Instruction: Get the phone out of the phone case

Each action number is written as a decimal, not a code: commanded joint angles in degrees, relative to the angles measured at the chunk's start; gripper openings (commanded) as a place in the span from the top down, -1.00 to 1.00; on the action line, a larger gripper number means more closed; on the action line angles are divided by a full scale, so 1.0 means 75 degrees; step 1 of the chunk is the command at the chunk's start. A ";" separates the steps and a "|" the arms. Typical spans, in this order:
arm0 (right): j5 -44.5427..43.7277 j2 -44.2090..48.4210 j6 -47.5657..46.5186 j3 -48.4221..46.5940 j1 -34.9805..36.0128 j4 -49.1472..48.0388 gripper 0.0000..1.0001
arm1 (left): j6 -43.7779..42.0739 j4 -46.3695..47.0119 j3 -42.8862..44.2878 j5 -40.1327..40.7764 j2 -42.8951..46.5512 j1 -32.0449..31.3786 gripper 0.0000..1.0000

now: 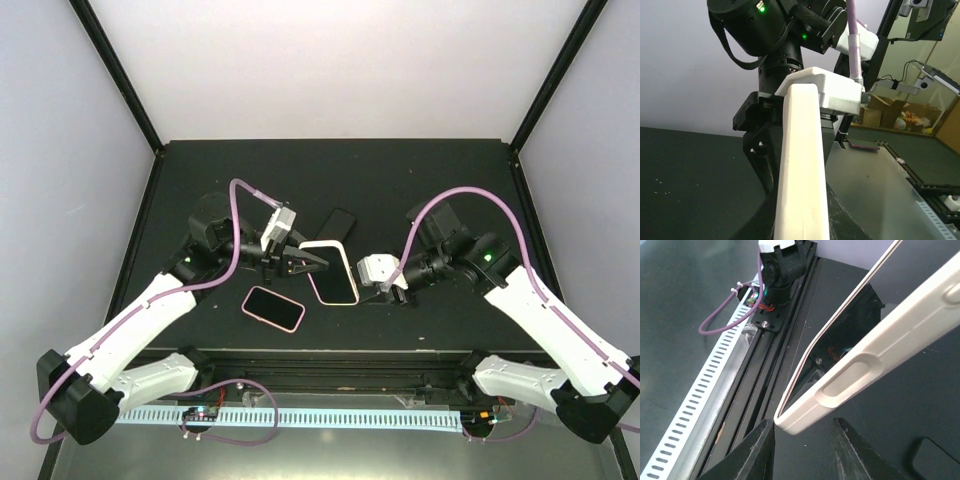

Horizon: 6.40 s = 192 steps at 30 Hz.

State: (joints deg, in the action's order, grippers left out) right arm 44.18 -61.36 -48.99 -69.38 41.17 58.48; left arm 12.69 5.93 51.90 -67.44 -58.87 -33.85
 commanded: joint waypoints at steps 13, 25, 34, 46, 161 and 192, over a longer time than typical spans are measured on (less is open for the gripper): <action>-0.0475 -0.0442 0.0225 0.0053 0.0130 -0.0934 0.56 | 0.0657 0.0479 0.0390 -0.0686 -0.0066 -0.0329 0.97; -0.1894 -0.0677 -0.0991 -0.0074 0.0130 -0.0842 0.56 | 0.1249 0.0876 0.0428 -0.1265 -0.0219 -0.0520 0.97; -0.2525 -0.0652 -0.0588 -0.0040 0.0118 -0.1479 0.55 | 0.1261 0.0909 0.0437 -0.1329 -0.0268 -0.0587 0.97; -0.2971 -0.0631 -0.0751 -0.0146 0.0110 -0.1562 0.53 | 0.1327 0.0941 0.0475 -0.1592 -0.0294 -0.0652 0.97; -0.3077 -0.2291 1.1696 0.3988 -0.2275 -0.5547 0.98 | -0.1072 0.0169 0.0444 1.3306 -0.5234 -0.4535 -0.68; -0.1578 -0.2886 1.1512 0.4037 -0.2466 -0.5893 0.98 | -0.3384 0.0886 0.0889 1.5068 -0.6819 -0.4473 -0.19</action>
State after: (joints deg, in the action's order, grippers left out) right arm 25.91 -82.70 38.37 -38.20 22.37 14.96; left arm -4.10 8.71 57.74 37.67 -107.68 -68.40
